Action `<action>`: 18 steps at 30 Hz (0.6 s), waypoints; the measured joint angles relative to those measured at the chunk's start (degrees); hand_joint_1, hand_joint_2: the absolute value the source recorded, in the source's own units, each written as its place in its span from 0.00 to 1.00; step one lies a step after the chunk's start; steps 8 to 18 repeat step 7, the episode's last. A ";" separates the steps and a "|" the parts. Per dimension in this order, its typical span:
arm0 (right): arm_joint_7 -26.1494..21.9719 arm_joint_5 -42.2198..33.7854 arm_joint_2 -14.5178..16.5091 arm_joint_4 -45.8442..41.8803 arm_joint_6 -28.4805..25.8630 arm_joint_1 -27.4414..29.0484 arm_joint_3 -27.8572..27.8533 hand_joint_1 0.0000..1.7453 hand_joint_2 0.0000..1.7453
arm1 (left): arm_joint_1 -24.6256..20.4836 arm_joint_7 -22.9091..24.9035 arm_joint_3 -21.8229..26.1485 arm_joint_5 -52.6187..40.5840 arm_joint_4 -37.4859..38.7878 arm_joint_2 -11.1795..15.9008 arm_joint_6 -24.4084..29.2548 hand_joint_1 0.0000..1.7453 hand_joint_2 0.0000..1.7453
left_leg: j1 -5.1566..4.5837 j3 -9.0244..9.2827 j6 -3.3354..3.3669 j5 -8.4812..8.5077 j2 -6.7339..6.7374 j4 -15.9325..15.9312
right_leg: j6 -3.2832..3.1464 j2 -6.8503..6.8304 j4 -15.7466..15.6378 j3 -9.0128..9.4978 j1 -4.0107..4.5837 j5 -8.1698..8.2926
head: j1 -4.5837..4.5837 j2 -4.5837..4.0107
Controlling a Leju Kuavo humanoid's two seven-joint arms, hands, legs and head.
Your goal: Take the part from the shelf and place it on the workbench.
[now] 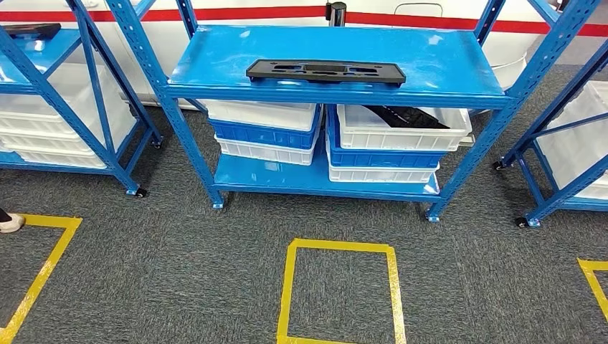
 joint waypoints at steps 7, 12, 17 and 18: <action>2.11 1.44 -0.01 0.00 -0.37 0.00 0.00 0.00 1.00 | -0.01 0.80 0.64 0.08 0.00 0.02 -0.97 0.00 1.00 | -0.15 -0.01 -0.46 -0.03 0.00 -0.01 | 0.00 -0.01 0.01 -0.07 0.06 0.00 | 0.02 0.00; 2.11 1.44 -0.01 0.00 -0.37 0.00 0.00 0.00 1.00 | -0.01 0.80 0.64 0.08 0.00 0.02 -0.97 0.00 1.00 | -0.15 -0.01 -0.46 -0.03 0.00 -0.01 | 0.00 -0.01 0.01 -0.07 0.06 0.00 | 0.02 0.00; 2.11 1.44 -0.01 0.00 -0.37 0.00 0.00 0.00 1.00 | -0.01 0.80 0.64 0.08 0.00 0.02 -0.97 0.00 1.00 | -0.15 -0.01 -0.46 -0.03 0.00 -0.01 | 0.00 -0.01 0.01 -0.07 0.06 0.00 | 0.02 0.00; 2.11 1.44 -0.01 0.00 -0.37 0.00 0.00 0.00 1.00 | -0.01 0.80 0.64 0.08 0.00 0.02 -0.97 0.00 1.00 | -0.15 -0.01 -0.46 -0.03 0.00 -0.01 | 0.00 -0.01 0.01 -0.07 0.06 0.00 | 0.02 0.00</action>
